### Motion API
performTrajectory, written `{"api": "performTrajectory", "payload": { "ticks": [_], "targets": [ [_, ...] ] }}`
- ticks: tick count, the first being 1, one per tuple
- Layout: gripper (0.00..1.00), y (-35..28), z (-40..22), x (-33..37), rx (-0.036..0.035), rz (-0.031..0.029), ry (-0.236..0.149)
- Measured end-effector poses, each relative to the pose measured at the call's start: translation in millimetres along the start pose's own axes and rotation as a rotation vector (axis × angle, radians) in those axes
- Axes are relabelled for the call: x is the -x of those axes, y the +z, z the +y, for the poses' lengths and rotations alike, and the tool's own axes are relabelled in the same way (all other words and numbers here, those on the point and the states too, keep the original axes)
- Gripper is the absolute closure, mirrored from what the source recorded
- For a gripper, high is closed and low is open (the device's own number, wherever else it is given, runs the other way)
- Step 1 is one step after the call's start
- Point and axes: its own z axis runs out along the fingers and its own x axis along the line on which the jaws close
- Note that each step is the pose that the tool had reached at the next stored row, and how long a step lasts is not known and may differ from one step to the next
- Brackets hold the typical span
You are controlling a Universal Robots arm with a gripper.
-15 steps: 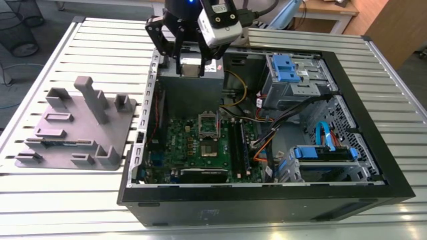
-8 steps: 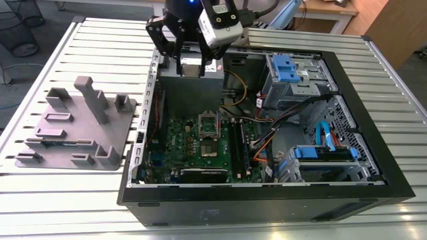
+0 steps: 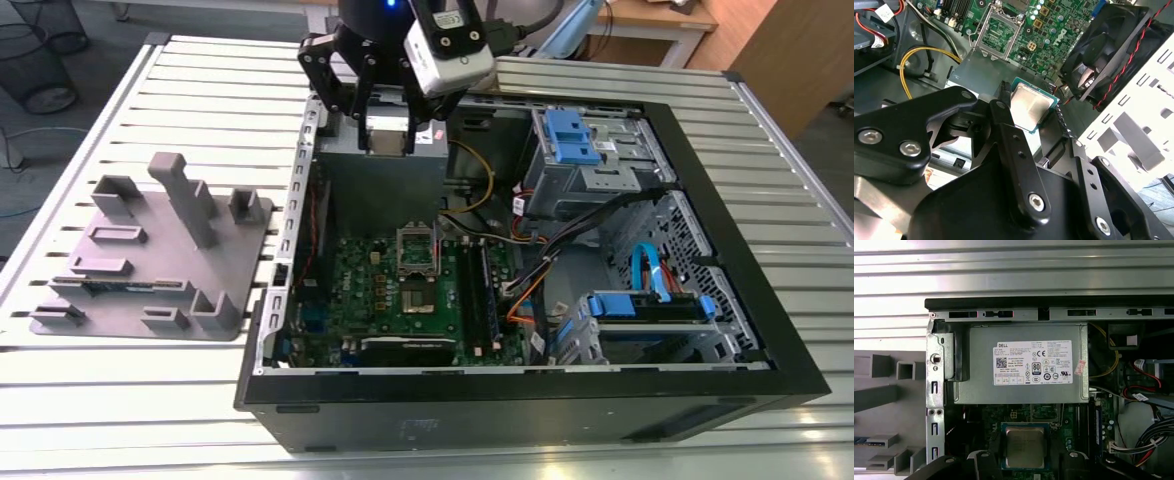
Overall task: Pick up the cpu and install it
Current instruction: 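Pick up the cpu and move it towards the insertion slot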
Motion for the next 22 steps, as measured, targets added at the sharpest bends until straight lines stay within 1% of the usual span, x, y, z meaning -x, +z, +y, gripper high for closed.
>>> {"api": "performTrajectory", "payload": {
  "ticks": [8,10,15,17,20,22],
  "targets": [
    [0.53,0.2,-0.1,0.7,0.0004,-0.0001,0.000],
    [0.53,0.5,0.1,3.4,0.0004,0.0004,0.000],
    [0.53,1.2,0.4,15.0,0.0005,0.0019,0.000],
    [0.53,1.7,0.3,18.5,0.0008,0.0020,0.000],
    [0.53,3.0,-1.0,20.9,0.0025,0.0023,0.000],
    [0.53,4.5,-4.6,21.4,0.0041,0.0023,0.000]
  ]
}}
